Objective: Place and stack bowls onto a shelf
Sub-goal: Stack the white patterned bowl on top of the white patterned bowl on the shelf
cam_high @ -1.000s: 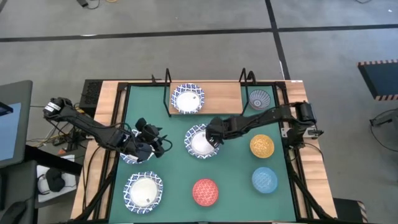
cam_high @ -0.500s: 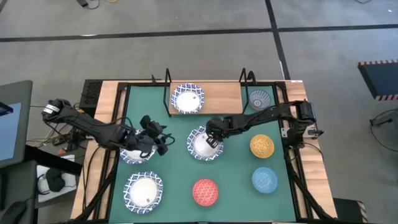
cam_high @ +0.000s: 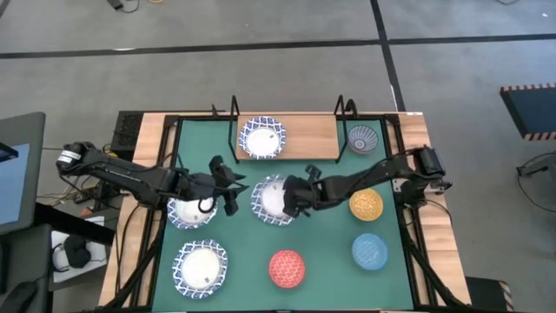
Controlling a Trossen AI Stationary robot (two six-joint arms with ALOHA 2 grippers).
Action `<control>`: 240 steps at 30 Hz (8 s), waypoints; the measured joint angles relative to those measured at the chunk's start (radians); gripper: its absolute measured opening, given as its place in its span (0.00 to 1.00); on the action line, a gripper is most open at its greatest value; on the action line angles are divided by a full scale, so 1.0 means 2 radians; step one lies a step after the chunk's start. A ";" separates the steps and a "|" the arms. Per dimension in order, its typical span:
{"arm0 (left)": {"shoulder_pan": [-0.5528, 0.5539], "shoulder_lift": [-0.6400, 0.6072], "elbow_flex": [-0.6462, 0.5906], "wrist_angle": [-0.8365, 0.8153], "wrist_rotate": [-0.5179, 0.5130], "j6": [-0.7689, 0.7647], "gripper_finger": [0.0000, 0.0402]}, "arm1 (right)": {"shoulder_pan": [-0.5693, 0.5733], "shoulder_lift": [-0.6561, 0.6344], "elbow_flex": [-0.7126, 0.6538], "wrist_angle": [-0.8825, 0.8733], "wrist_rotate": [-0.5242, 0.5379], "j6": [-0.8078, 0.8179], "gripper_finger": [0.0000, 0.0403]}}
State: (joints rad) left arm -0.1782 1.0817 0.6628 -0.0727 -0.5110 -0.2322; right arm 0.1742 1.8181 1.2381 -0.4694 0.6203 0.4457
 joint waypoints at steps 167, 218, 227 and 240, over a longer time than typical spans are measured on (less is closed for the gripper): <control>-0.114 -0.073 0.069 -0.398 -0.066 -0.224 0.40 | -0.048 0.196 0.183 0.290 -0.231 0.122 0.61; -0.112 -0.056 -0.068 -0.284 0.087 -0.292 0.40 | -0.076 0.330 0.305 0.306 -0.308 0.141 0.61; -0.090 -0.037 -0.062 -0.304 0.069 -0.256 0.40 | -0.071 0.330 0.305 0.307 -0.308 0.163 0.61; -0.091 0.009 -0.039 -0.303 0.118 -0.211 0.45 | -0.073 0.329 0.305 0.298 -0.308 0.167 0.61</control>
State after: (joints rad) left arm -0.3607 1.0994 0.5846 -0.6796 -0.2741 -0.6544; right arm 0.0276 2.4767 1.8473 0.1259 0.0048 0.7789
